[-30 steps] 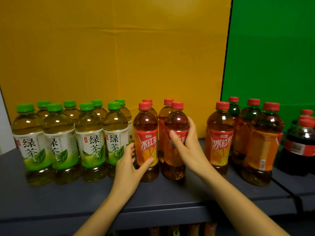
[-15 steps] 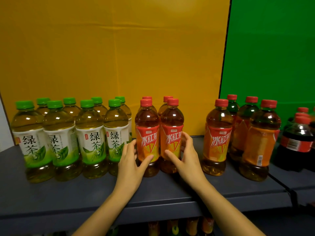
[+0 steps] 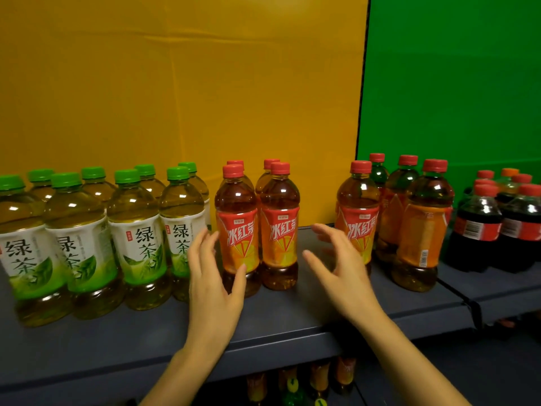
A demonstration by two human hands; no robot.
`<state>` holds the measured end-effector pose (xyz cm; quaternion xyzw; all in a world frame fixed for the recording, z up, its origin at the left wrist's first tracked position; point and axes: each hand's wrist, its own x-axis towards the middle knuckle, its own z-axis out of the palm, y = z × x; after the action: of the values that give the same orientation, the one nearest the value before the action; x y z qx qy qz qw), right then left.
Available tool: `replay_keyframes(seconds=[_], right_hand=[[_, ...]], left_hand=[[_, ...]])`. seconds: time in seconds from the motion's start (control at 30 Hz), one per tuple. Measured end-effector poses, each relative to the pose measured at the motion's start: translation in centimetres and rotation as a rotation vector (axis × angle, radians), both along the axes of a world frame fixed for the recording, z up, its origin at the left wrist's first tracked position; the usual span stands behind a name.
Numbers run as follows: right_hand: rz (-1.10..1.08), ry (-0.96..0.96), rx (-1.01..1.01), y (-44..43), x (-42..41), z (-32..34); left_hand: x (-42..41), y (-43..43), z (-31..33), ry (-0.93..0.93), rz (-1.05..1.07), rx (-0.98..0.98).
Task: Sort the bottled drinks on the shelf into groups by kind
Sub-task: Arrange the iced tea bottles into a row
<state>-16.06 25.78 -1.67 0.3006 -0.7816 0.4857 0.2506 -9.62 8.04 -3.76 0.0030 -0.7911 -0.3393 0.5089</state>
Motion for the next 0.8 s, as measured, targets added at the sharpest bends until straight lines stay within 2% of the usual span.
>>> replay_keyframes(seconds=[0.07, 0.13, 0.23, 0.37, 0.43, 0.5, 0.6, 0.7, 0.8], right_hand=[[-0.057, 0.067, -0.074, 2.3, 0.4, 0.4], [-0.133, 0.108, -0.167, 4.7, 0.3, 0.7], [-0.315, 0.159, -0.281, 8.2, -1.0, 1.0], [-0.445, -0.006, -0.36, 12.0, -3.5, 0.7], [-0.374, -0.128, -0.381, 13.4, -4.6, 0.7], [-0.188, -0.269, -0.383, 14.6, -5.6, 0.6], [0.061, -0.431, -0.251, 16.1, -7.1, 0.4], [0.172, -0.46, -0.157, 17.0, -8.0, 0.4], [0.111, -0.375, -0.072, 16.9, -8.8, 0.1]], left_hand=[[0.6, 1.0, 0.3, 0.124, -0.016, -0.046], [0.5, 2.5, 0.6, 0.159, -0.122, -0.092], [-0.8, 5.1, 0.6, 0.064, -0.27, -0.14], [-3.8, 8.6, 0.6, -0.153, -0.391, -0.093], [-5.4, 9.8, 0.8, -0.267, -0.417, -0.04], [-7.1, 10.9, 1.2, -0.384, -0.425, 0.008], [-9.1, 12.3, 1.7, -0.459, -0.448, 0.066], [-10.6, 13.1, 1.3, -0.45, -0.473, 0.16], [-11.3, 13.5, 0.8, -0.436, -0.469, 0.244]])
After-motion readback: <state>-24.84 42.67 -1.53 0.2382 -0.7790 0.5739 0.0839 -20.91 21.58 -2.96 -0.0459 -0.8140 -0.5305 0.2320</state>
